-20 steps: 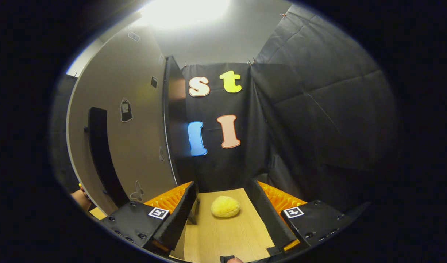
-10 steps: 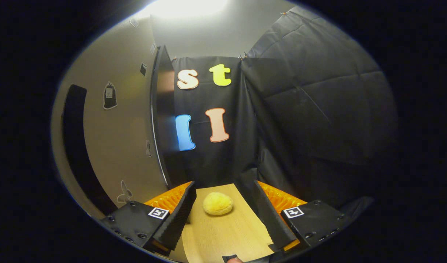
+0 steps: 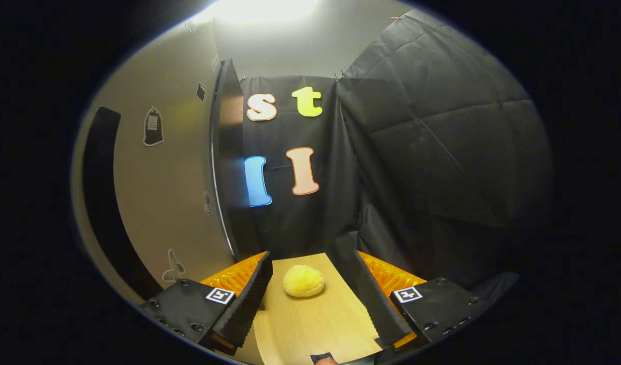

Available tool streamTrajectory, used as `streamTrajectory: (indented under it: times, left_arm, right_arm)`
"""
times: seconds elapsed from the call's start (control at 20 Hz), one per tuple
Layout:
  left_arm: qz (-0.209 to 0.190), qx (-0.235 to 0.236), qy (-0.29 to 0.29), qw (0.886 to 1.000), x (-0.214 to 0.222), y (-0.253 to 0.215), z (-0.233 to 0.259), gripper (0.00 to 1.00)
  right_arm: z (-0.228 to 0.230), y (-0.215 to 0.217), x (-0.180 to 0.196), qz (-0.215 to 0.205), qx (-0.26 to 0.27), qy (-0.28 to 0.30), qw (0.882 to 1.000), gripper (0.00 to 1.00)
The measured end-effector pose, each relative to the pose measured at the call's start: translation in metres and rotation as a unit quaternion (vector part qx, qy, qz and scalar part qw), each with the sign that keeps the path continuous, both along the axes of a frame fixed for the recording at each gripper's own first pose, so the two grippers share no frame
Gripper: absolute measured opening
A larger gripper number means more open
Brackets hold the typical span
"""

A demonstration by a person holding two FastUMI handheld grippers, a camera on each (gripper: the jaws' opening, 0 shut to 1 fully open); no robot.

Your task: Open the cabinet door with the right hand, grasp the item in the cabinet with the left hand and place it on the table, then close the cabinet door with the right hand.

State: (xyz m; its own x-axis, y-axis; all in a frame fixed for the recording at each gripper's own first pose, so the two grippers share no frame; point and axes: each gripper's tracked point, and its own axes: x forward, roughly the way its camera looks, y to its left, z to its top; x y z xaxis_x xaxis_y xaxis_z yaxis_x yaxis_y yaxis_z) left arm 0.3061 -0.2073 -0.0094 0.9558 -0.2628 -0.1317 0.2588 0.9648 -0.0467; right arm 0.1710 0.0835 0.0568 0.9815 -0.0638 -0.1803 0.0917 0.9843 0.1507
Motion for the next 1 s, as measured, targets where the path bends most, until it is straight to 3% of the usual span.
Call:
streamTrajectory:
  times: [0.2,0.35,0.45,0.55,0.6,0.75,0.8,0.9,1.0]
  left_arm:
    - [0.002,-0.013,-0.009,1.000,-0.020,0.014,0.007,0.53]
    - [0.011,-0.009,-0.034,0.999,-0.040,0.031,0.020,0.46]
    - [0.025,-0.005,-0.045,0.999,-0.053,0.047,0.026,0.53]
    - [0.042,-0.007,-0.054,0.998,-0.067,0.066,0.030,0.50]
    - [0.048,-0.009,-0.059,0.997,-0.073,0.075,0.031,0.49]
    - [0.067,-0.009,-0.073,0.995,-0.096,0.102,0.031,0.46]
    - [0.076,-0.005,-0.075,0.994,-0.105,0.112,0.029,0.53]
    - [0.099,-0.002,-0.074,0.992,-0.122,0.134,0.020,0.46]
    - [0.114,-0.002,-0.068,0.991,-0.139,0.151,0.009,0.46]
  right_arm:
    - [0.002,-0.001,-0.002,0.010,0.001,-0.004,1.000,0.98]
    - [0.004,0.002,-0.001,0.026,0.005,-0.008,1.000,0.98]
    - [0.003,0.005,0.002,0.039,0.007,-0.009,0.999,0.98]
    - [0.003,0.008,0.002,0.049,0.005,-0.013,0.999,0.98]
    - [0.003,0.010,0.001,0.054,0.005,-0.015,0.998,0.93]
    - [0.004,0.014,0.003,0.070,0.007,-0.019,0.997,0.98]
    - [0.005,0.013,0.003,0.072,0.006,-0.021,0.997,0.98]
    - [0.005,0.017,0.004,0.082,0.006,-0.022,0.996,0.98]
    - [0.005,0.021,0.004,0.094,0.009,-0.023,0.995,0.98]
